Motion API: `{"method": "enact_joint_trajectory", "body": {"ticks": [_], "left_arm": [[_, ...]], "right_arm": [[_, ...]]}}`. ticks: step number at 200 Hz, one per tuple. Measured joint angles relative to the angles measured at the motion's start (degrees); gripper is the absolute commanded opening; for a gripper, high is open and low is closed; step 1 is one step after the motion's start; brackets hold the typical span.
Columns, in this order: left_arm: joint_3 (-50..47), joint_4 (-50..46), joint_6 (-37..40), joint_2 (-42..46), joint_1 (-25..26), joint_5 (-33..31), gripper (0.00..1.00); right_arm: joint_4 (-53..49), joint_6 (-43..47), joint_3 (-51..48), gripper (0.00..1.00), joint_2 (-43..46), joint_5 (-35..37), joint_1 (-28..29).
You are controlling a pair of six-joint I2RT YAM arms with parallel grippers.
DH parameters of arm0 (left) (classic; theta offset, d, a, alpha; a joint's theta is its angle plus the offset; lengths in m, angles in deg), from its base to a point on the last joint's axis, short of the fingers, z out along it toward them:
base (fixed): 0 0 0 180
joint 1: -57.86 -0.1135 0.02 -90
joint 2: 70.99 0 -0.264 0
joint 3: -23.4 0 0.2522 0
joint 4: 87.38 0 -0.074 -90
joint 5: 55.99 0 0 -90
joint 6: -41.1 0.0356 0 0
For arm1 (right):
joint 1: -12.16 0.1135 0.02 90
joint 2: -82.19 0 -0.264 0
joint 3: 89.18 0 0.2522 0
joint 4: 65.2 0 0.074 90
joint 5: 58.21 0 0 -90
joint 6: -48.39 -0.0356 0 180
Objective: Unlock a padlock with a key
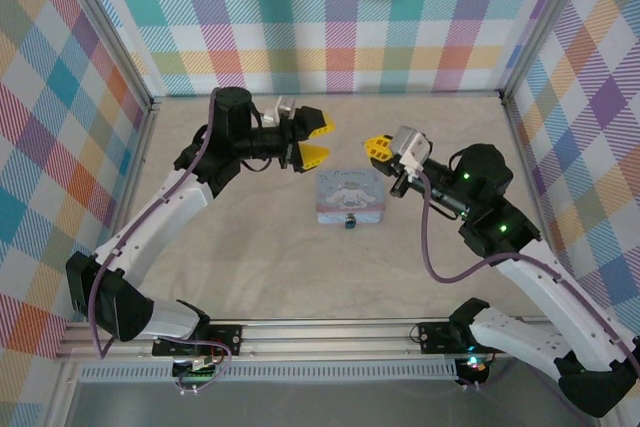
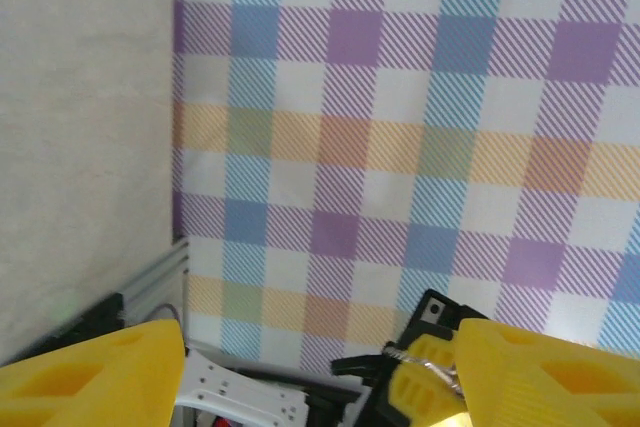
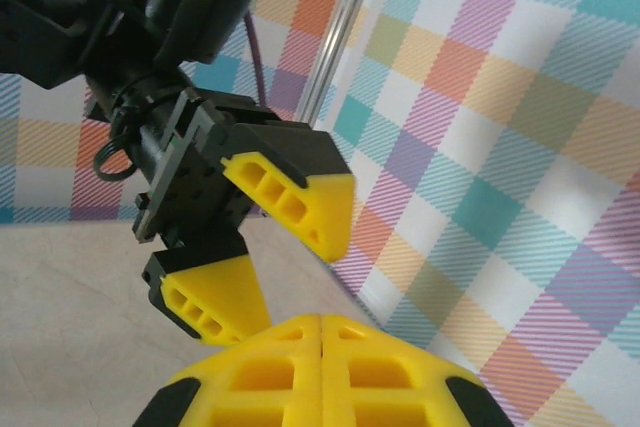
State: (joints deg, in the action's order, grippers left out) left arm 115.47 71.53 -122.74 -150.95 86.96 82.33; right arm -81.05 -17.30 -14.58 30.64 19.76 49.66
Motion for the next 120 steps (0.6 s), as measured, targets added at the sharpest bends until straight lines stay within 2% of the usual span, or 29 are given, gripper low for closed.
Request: {"method": "enact_joint_trajectory", "body": {"ticks": [44, 81, 120], "left_arm": [[3.0, 3.9, -4.3, -2.7, 4.6, 1.9, 0.65], [3.0, 6.2, -6.6, -3.6, 6.1, 2.3, 0.58], [3.2, 7.3, -7.6, -3.7, 7.0, 2.7, 0.43]], "right_arm": [[1.3, 3.1, -0.6, 0.00, 0.0, 0.6, 2.6], [3.3, 5.2, -2.3, 0.00, -0.3, 2.8, 4.9], [3.8, 7.2, -3.2, 0.00, -1.1, 5.1, 5.7]]}}
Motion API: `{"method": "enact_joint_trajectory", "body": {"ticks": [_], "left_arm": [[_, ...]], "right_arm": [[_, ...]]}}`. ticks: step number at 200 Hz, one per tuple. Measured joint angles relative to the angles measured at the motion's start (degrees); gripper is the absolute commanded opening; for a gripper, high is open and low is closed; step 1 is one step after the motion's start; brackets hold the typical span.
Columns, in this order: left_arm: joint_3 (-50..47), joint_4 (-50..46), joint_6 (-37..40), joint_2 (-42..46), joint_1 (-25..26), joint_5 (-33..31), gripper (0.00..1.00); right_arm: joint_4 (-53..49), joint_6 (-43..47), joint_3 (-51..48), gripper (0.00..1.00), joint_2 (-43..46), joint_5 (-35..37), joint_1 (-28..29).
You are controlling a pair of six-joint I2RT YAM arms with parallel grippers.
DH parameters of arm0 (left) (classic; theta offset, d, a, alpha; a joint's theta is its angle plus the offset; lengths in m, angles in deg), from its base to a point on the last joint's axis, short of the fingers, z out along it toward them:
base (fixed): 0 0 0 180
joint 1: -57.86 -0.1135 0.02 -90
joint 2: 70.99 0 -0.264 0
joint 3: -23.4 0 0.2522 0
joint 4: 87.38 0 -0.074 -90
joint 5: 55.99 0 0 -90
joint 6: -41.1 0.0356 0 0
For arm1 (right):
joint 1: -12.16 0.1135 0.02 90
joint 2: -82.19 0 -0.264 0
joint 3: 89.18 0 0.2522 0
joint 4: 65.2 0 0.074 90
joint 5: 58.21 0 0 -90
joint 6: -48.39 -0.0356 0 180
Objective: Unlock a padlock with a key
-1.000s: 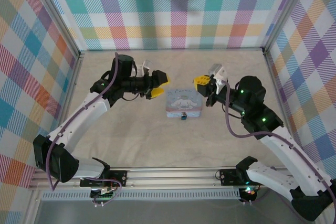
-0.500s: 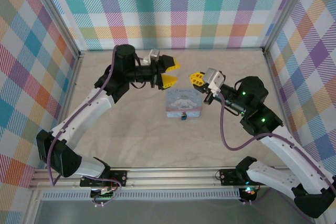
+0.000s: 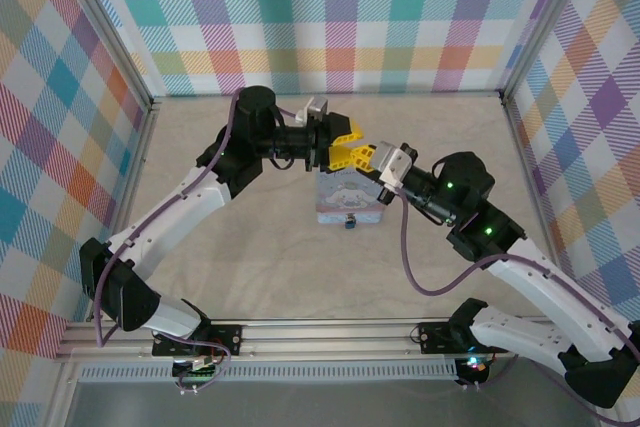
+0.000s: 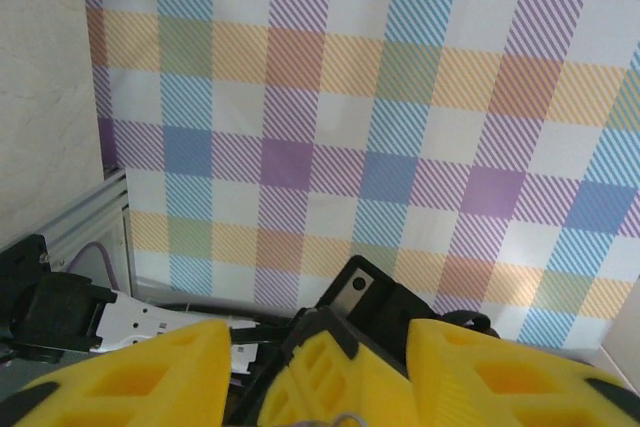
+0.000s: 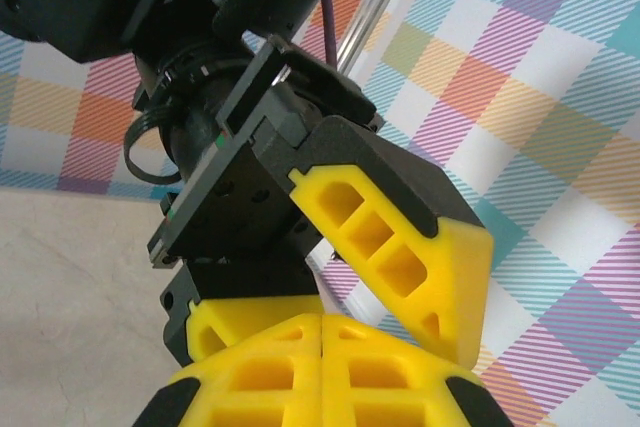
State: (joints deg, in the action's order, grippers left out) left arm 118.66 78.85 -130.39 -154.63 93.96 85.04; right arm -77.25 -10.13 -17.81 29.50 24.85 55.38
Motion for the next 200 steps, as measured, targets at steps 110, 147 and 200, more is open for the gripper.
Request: {"method": "enact_joint_trajectory", "body": {"ticks": [110, 147, 200], "left_arm": [[0.1, 0.1, 0.5, -1.0, 0.2, 1.5, 0.13], [0.8, -0.3, 1.4, -1.0, 0.1, 1.4, 0.00], [1.4, -1.8, 2.8, -1.1, 0.2, 1.4, 0.00]], "right_arm": [[0.3, 2.1, -1.7, 0.00, 2.1, 1.2, 0.3], [-1.4, 2.5, -1.7, 0.00, 2.5, 0.9, 0.4], [-1.9, 2.4, -1.8, 0.15, 2.9, 0.9, 0.4]]}}
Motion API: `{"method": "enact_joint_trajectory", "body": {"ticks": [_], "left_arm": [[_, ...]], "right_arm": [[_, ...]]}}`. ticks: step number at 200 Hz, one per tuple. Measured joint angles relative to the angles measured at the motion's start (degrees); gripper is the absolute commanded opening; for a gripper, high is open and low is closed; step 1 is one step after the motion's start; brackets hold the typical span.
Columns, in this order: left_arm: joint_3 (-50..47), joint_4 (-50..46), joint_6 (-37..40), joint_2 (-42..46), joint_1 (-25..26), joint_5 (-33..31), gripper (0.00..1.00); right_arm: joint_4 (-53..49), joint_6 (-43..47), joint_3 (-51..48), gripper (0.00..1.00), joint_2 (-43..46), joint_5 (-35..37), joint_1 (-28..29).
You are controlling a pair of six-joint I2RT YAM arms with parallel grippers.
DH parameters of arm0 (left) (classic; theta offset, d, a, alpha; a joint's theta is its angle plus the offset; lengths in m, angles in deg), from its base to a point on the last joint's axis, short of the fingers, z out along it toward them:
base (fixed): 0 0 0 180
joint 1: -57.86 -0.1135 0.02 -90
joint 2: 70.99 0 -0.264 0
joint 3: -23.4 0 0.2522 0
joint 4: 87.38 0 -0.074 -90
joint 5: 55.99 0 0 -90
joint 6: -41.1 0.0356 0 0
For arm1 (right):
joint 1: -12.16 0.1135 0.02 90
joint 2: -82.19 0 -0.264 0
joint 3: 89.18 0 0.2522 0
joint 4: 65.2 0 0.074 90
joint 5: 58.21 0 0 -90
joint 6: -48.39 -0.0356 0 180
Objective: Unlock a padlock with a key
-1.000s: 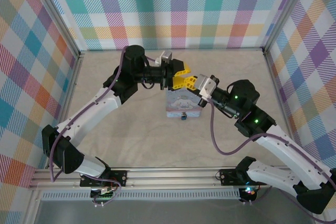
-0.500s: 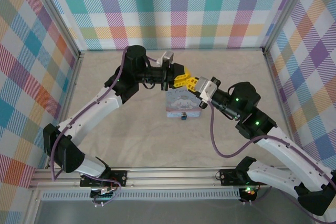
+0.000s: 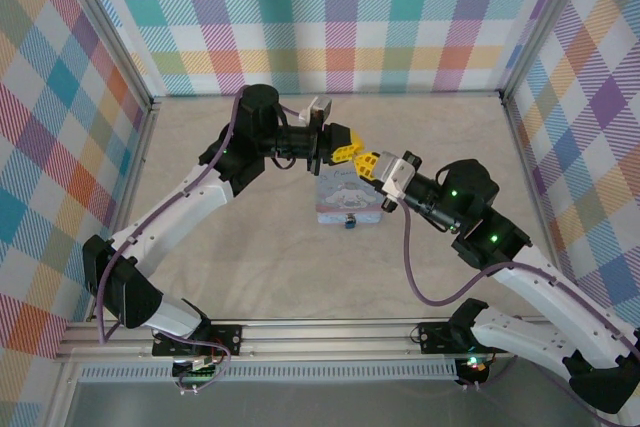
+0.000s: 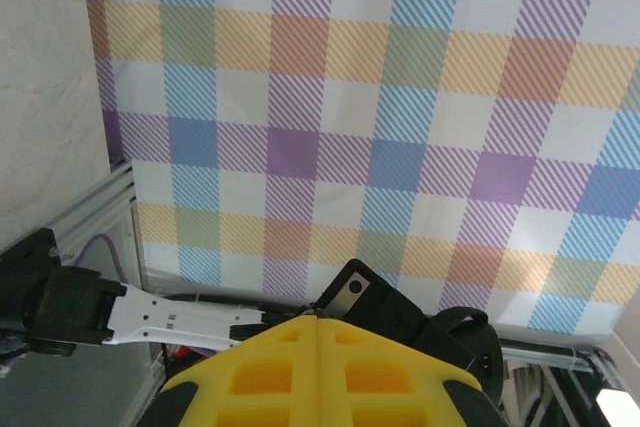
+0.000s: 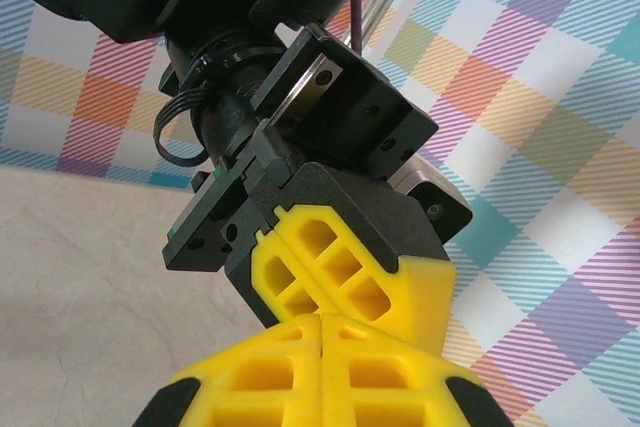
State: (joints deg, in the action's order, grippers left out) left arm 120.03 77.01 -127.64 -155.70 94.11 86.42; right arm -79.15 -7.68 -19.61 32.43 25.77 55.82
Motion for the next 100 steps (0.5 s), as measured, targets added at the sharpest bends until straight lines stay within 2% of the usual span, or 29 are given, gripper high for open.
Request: {"method": "enact_joint_trajectory", "body": {"ticks": [25, 69, 81, 84, 86, 100], "left_arm": [[2.2, -5.3, 4.2, 0.0, -0.1, -1.0, 0.00], [7.8, -22.2, 19.3, 0.2, -2.8, -8.7, 0.00], [7.7, -25.2, 22.8, 0.2, -3.6, -11.4, 0.00], [7.7, -26.0, 23.9, 0.2, -3.8, -12.3, 0.00], [7.6, -26.6, 24.5, 0.2, -3.8, -12.9, 0.00], [7.5, -29.4, 28.8, 0.2, -4.1, -16.5, 0.00]], "right_arm": [[-1.2, -0.8, 0.0, 0.40, 0.1, 1.3, 0.1], [-4.7, -9.9, -0.5, 0.63, 2.7, 6.2, 0.1], [-6.6, -13.8, -0.5, 0.80, 3.1, 6.8, 0.1], [-7.2, -15.2, -0.5, 0.94, 3.1, 6.9, 0.1], [-7.5, -15.2, -0.5, 0.99, 3.1, 7.0, 0.1], [-9.6, -21.0, -0.9, 1.00, 2.9, 6.9, 0.1]]}}
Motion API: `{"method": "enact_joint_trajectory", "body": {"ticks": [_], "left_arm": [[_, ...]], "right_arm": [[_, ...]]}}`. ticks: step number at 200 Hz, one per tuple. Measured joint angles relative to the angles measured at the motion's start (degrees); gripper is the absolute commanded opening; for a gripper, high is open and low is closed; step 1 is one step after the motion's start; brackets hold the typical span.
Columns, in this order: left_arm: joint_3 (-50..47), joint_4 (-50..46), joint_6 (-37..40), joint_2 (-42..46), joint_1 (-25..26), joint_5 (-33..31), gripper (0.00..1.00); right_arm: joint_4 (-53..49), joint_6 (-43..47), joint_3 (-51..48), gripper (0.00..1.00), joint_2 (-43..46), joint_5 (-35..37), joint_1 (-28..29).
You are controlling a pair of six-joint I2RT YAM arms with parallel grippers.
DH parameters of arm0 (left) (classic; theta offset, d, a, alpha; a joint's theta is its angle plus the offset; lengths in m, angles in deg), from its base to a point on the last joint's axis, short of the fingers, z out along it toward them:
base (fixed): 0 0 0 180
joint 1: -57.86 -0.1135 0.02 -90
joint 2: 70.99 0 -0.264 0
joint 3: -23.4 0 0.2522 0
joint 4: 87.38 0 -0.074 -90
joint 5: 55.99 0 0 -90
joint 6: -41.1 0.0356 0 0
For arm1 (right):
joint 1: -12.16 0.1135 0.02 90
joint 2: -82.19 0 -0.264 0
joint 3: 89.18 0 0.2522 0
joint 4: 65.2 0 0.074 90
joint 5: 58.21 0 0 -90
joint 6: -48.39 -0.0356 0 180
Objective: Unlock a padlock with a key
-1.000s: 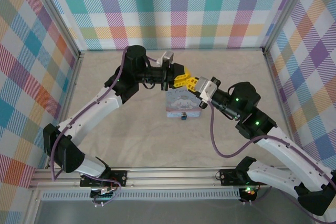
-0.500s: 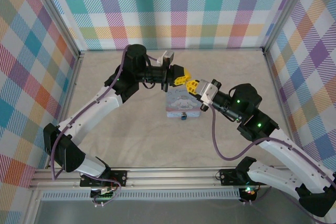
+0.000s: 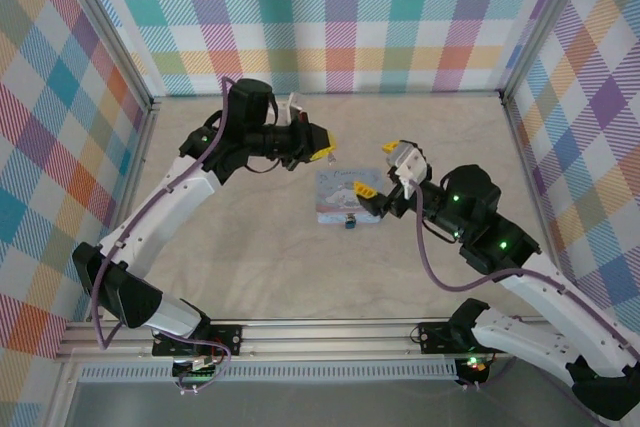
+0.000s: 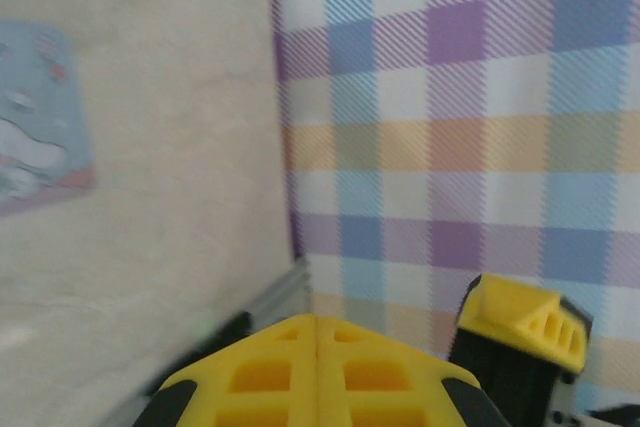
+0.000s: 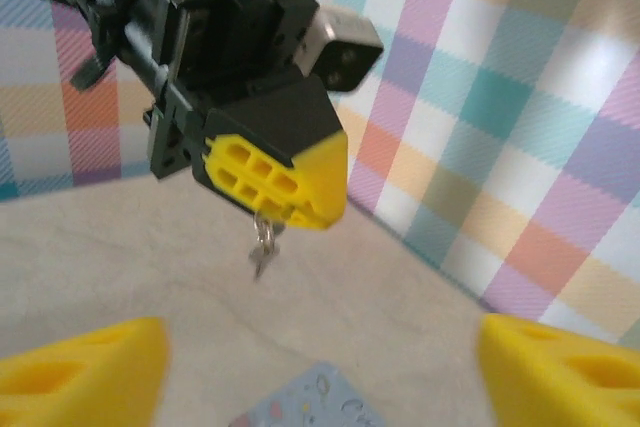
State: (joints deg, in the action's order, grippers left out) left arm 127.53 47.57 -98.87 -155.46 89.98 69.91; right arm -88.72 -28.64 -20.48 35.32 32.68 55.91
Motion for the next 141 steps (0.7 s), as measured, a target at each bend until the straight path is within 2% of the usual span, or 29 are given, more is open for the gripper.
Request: {"method": "enact_joint_trajectory", "body": {"ticks": [33, 56, 73, 92, 124, 141], "left_arm": [[-3.1, -2.4, 9.2, 2.0, 0.0, -9.7, 0.00], [-7.5, -1.6, 13.6, 5.4, 0.0, -14.0, 0.00], [-10.7, 0.5, 15.8, 7.7, 0.0, -15.7, 0.00], [-14.9, 4.1, 17.4, 10.3, 0.0, -16.3, 0.00], [-20.0, 8.2, 19.0, 13.5, 0.0, -18.2, 0.00], [-21.4, 10.3, 19.9, 14.7, 0.0, -18.8, 0.00]], "right_arm": [[-0.3, -12.6, -5.5, 1.00, -0.4, -3.4, -0.3], [-0.9, -22.1, -6.6, 0.99, -2.6, -7.1, -2.2], [-2.5, -27.3, -4.5, 0.99, -5.2, -9.5, -3.7], [-2.8, -32.3, -2.4, 0.91, -7.0, -11.7, -4.9], [-3.4, -40.6, -1.2, 0.93, -7.4, -14.8, -7.3], [-4.5, -44.2, -1.1, 0.90, -7.4, -15.1, -8.7]]}}
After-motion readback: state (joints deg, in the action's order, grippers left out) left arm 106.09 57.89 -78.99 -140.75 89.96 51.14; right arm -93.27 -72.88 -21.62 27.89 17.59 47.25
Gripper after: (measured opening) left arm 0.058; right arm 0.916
